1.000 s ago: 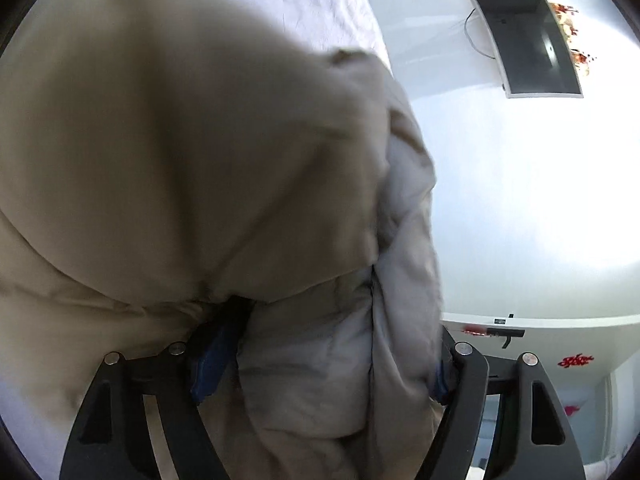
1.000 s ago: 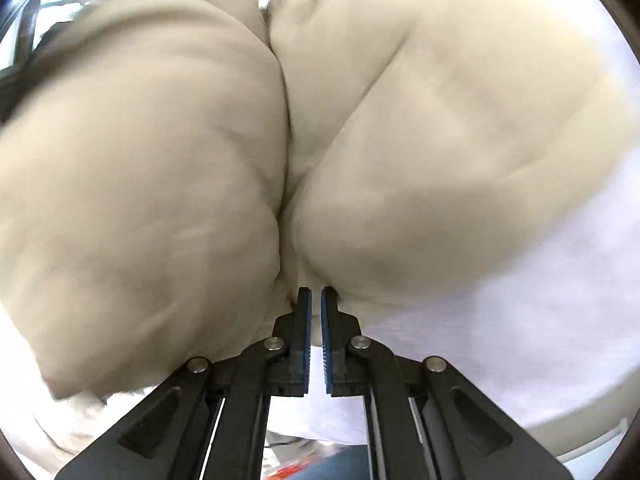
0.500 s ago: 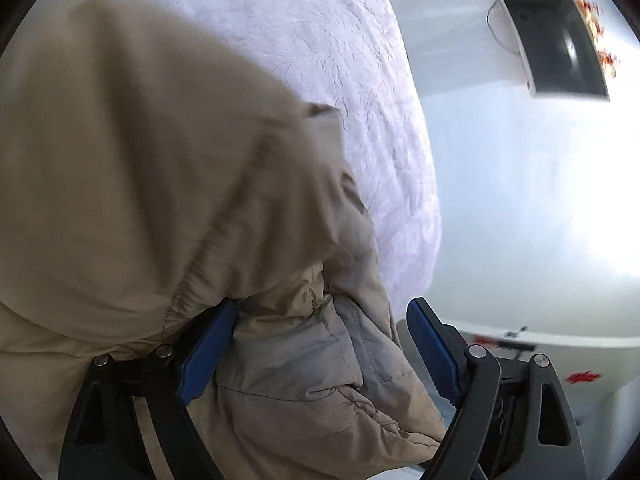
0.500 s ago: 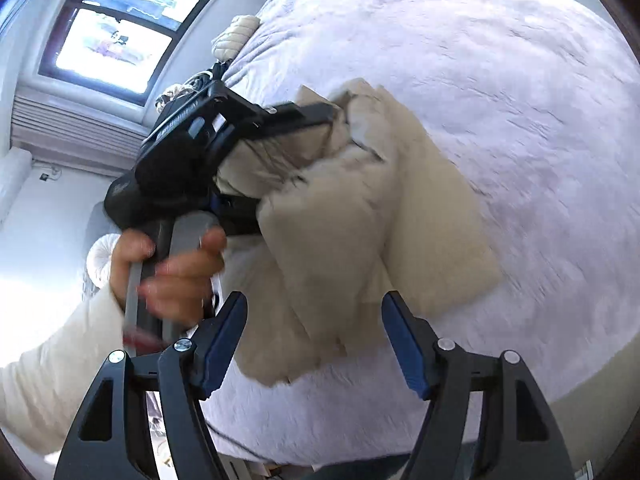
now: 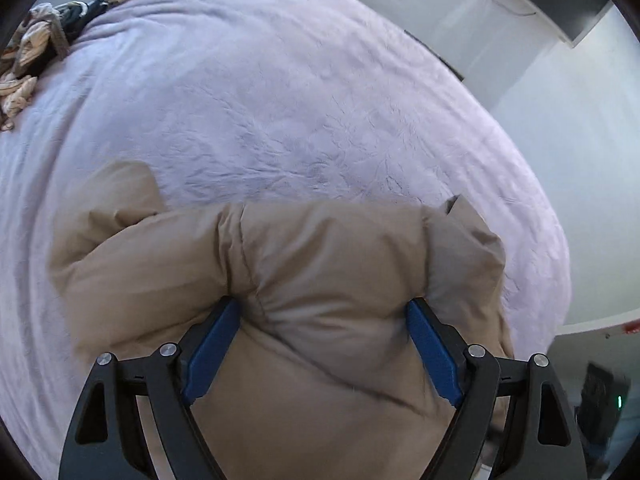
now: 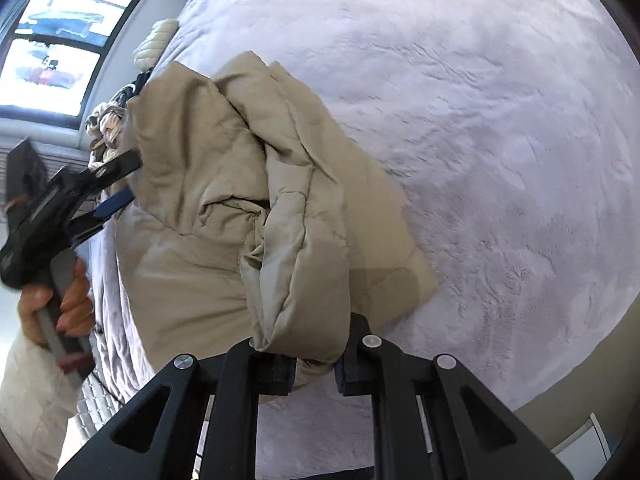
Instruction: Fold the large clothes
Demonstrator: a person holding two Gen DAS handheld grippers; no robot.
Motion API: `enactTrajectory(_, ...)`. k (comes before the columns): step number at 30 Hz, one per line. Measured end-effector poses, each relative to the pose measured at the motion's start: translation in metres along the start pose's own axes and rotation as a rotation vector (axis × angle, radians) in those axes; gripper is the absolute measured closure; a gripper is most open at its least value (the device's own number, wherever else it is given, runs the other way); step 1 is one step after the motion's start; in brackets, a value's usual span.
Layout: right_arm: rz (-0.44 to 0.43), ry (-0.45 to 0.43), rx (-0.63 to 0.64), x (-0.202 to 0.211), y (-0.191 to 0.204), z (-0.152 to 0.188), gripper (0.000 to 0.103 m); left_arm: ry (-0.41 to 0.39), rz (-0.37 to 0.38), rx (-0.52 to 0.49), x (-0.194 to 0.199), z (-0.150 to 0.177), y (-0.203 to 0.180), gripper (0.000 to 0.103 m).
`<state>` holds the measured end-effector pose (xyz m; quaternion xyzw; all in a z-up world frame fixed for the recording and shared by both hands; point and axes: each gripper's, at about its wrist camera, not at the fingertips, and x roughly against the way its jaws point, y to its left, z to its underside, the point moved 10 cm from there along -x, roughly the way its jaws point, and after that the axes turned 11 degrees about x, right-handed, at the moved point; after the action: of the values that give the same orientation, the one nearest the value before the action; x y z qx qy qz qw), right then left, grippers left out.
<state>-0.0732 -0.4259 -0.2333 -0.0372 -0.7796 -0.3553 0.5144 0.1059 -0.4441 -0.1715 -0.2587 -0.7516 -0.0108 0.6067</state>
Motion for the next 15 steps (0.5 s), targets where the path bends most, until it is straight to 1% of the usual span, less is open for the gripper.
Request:
enactTrajectory(1, 0.009, -0.002, 0.004, -0.003, -0.003, 0.000, 0.088, 0.008, -0.006, -0.007, -0.021, -0.001, 0.002, 0.017)
enactTrajectory(2, 0.017, -0.004, 0.001, -0.004, -0.007, -0.002, 0.088, 0.016, -0.012, -0.017, -0.032, -0.004, -0.002, 0.017)
enactTrajectory(3, 0.023, -0.008, -0.012, -0.008, -0.012, -0.006, 0.088, 0.024, -0.017, -0.025, -0.048, -0.007, 0.006, 0.017)
enactTrajectory(6, 0.009, -0.022, -0.078, -0.013, -0.035, -0.013, 0.087, 0.049, -0.051, -0.033, -0.067, -0.012, -0.002, 0.017)
enactTrajectory(7, -0.006, -0.021, -0.102, -0.017, -0.042, -0.015, 0.087, 0.048, -0.058, -0.030, -0.076, -0.020, 0.004, 0.017)
enactTrajectory(10, -0.073, 0.014, -0.149, -0.014, -0.049, -0.010, 0.087, 0.050, -0.064, -0.031, -0.074, -0.017, 0.005, 0.017)
enactTrajectory(11, -0.079, 0.024, -0.151, -0.009, -0.051, -0.008, 0.083, 0.050, -0.061, -0.028, -0.071, -0.015, 0.007, 0.017)
enactTrajectory(13, -0.045, 0.009, -0.131, 0.012, -0.054, -0.008, 0.078, 0.050, -0.064, -0.021, -0.069, -0.013, 0.011, 0.017)
enactTrajectory(15, 0.003, -0.048, -0.083, 0.037, -0.055, -0.016, 0.078, 0.048, -0.069, -0.014, -0.074, -0.016, 0.015, 0.017)
